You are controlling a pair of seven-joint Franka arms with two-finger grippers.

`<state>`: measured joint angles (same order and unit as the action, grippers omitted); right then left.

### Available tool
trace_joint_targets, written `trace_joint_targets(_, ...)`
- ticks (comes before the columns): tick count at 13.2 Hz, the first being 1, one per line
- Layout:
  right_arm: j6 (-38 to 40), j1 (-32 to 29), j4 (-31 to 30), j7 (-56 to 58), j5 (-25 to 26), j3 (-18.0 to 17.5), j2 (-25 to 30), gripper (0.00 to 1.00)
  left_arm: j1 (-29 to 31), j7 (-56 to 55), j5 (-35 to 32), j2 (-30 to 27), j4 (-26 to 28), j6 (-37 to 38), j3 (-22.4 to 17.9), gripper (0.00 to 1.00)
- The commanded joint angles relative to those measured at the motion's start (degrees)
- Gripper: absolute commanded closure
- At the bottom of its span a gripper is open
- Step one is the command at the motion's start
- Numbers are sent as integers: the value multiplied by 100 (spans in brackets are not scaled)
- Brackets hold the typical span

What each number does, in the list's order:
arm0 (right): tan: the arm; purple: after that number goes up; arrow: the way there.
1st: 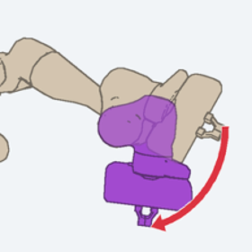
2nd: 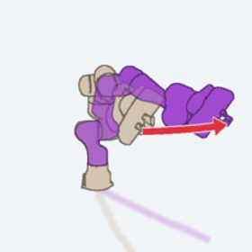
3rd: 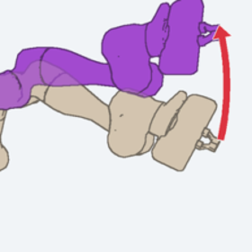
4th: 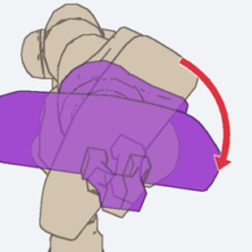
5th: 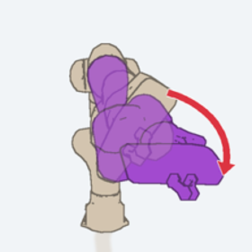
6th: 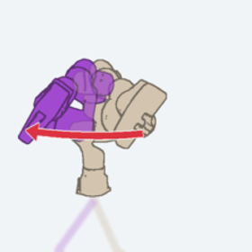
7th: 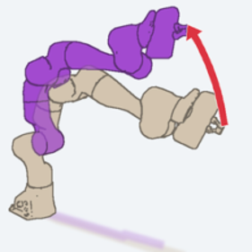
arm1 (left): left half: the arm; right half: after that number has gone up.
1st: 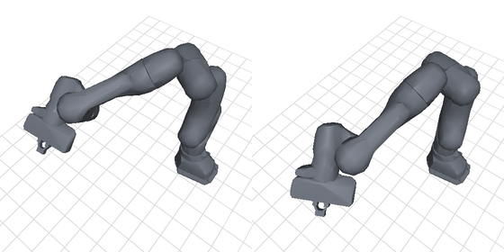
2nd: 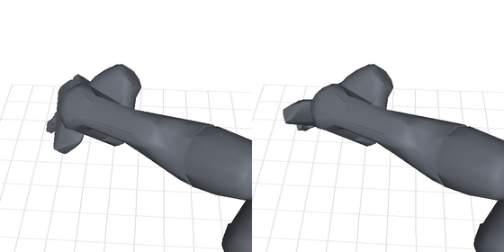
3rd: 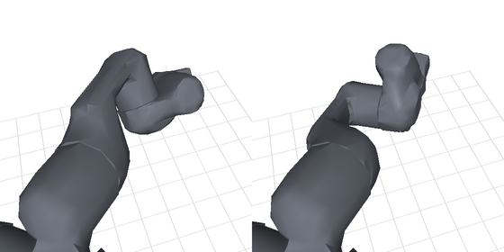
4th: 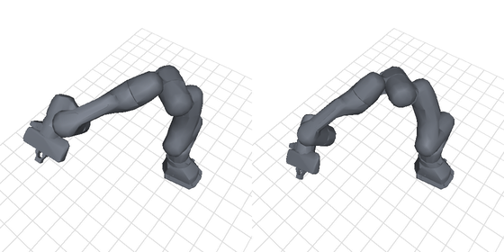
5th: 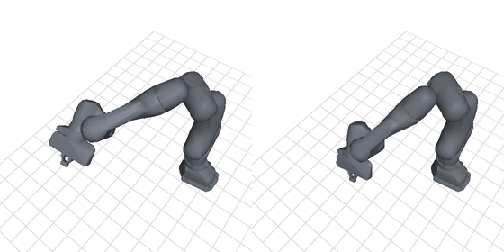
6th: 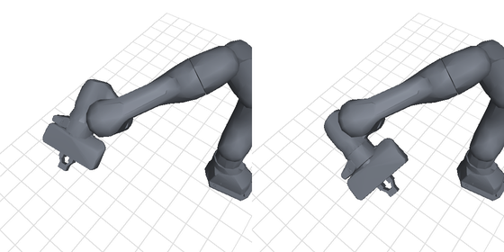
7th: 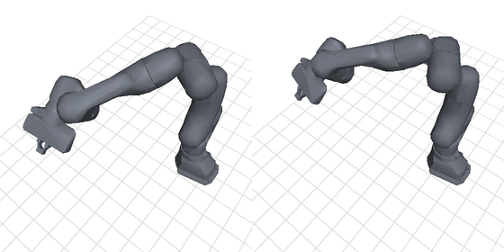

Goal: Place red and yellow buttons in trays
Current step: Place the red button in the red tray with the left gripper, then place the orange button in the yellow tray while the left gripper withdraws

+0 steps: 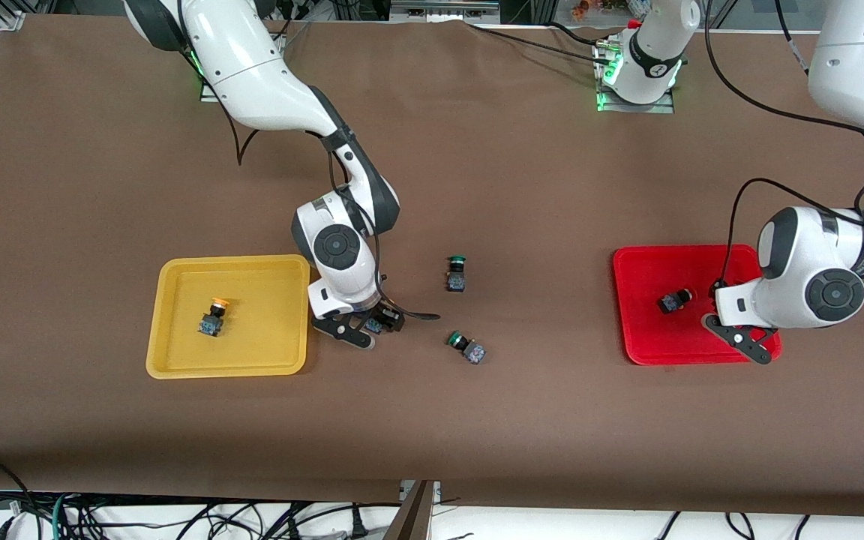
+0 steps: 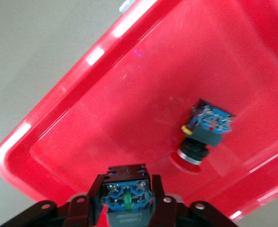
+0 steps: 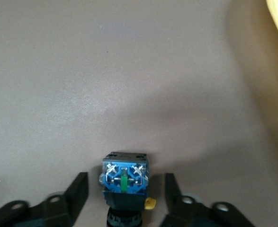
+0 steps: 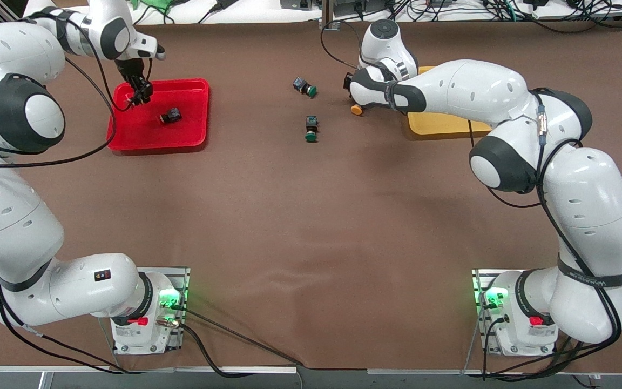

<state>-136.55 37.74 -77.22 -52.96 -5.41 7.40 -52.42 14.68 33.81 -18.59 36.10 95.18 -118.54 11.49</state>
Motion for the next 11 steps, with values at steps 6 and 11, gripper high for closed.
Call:
trace_joint_targets(6,1680,-607,224,1484,-56,148,609,100,-53,65,4,-699,-139,252,248,0)
trace_joint_targets(11,2520,-1716,-63,3299,-57,157,795,100,-62,-723,268,-1069,-2123,2489,687,0)
